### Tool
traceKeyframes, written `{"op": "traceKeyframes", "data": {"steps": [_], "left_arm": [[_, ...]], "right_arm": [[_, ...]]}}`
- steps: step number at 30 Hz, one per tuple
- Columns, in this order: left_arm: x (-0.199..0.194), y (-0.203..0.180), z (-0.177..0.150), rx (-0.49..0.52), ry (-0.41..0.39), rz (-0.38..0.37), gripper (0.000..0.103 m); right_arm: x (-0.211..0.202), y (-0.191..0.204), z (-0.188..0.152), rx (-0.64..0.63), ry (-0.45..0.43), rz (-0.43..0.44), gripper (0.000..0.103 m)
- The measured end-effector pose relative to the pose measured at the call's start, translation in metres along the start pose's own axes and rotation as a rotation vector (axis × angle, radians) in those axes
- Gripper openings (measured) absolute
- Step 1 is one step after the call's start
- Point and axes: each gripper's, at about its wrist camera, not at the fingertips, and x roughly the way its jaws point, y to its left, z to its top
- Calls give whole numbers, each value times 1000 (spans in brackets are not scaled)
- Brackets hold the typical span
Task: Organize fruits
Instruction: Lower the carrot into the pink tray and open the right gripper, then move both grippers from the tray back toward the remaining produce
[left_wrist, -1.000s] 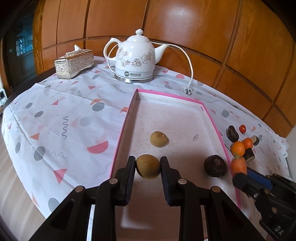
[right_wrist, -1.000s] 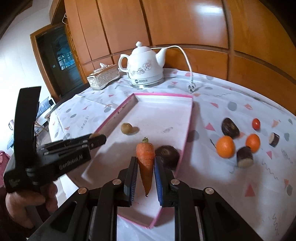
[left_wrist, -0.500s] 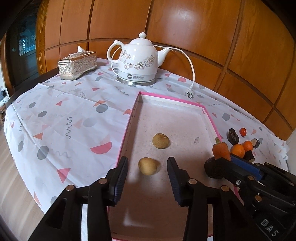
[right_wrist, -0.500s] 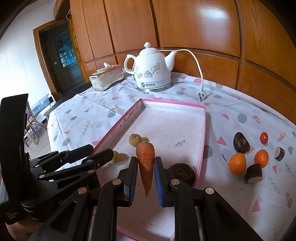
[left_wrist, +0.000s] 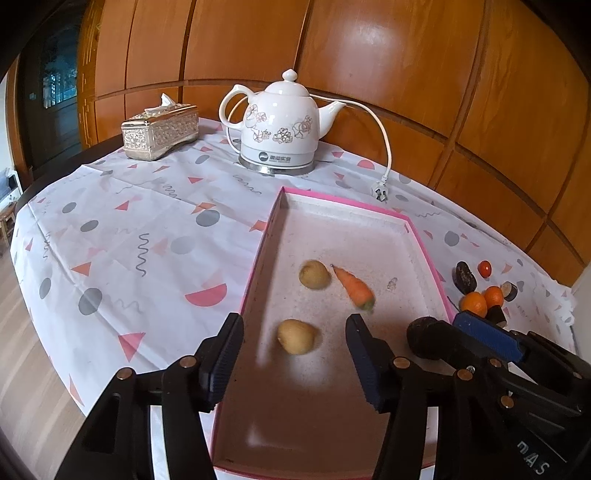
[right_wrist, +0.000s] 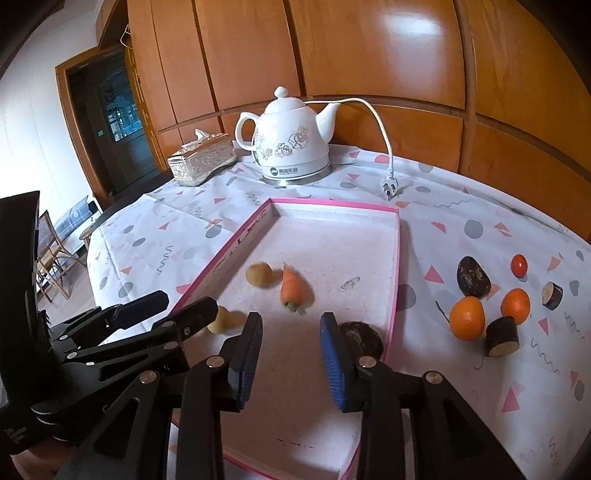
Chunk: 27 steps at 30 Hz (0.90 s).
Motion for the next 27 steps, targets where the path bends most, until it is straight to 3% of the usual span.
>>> {"op": "traceKeyframes", "data": {"steps": [11, 27], "left_arm": [[-4, -11, -3, 48, -18, 12, 61], [-11, -32, -5, 106, -33, -5, 70]], "right_arm": [[-11, -10, -6, 25, -51, -64, 37], [-30, -55, -21, 153, -63, -132, 37]]}}
